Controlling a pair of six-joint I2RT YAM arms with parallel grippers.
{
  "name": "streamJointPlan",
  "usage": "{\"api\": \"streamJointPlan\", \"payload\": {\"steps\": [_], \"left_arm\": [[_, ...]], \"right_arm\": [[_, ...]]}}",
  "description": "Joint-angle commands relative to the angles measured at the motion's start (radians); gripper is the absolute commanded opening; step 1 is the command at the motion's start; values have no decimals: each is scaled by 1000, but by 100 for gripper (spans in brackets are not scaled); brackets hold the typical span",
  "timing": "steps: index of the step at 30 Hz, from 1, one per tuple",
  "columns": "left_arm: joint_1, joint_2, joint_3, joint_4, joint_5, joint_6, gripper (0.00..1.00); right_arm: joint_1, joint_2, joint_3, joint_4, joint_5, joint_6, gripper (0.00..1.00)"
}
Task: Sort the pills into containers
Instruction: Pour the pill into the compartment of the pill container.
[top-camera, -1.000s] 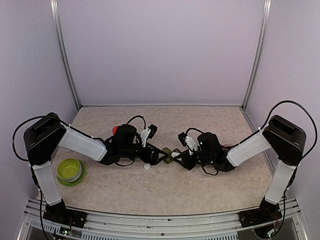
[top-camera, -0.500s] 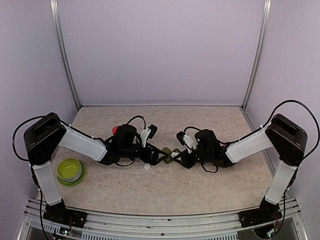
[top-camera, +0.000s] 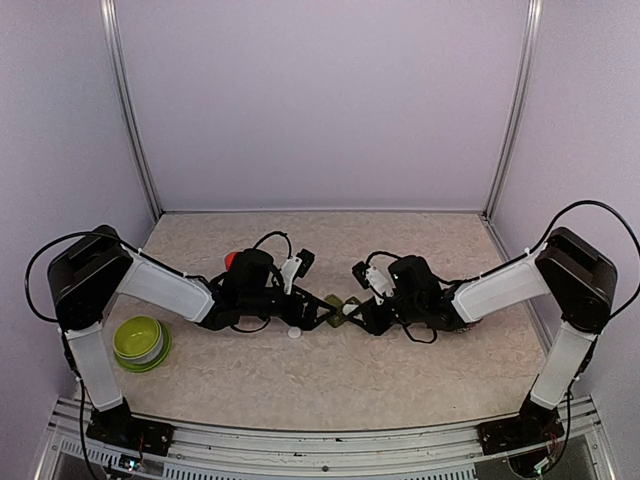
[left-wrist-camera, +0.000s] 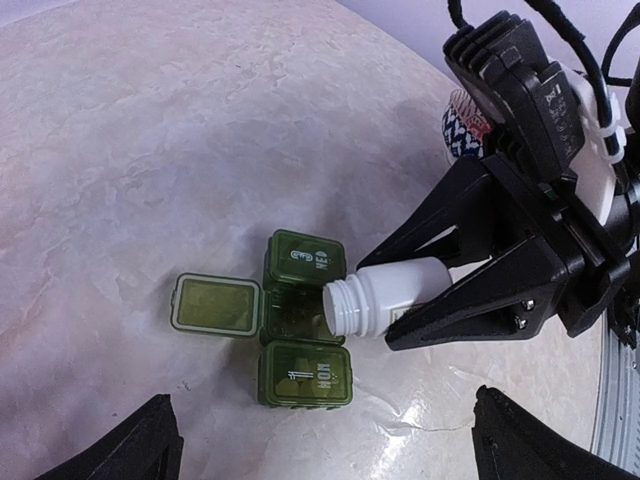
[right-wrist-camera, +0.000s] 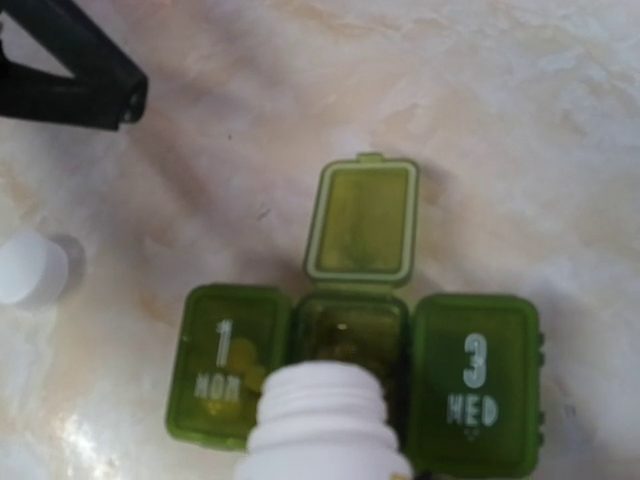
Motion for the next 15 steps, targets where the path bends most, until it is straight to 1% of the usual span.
{"api": "streamJointPlan", "payload": {"steps": [1, 15], "left_arm": [[3, 16, 26, 3, 16, 0, 99], [3, 17, 26, 3, 16, -1, 99]], "right_arm": [[-8, -32, 29, -41, -7, -17, 3], [-8, -35, 44, -77, -18, -21, 3]]}}
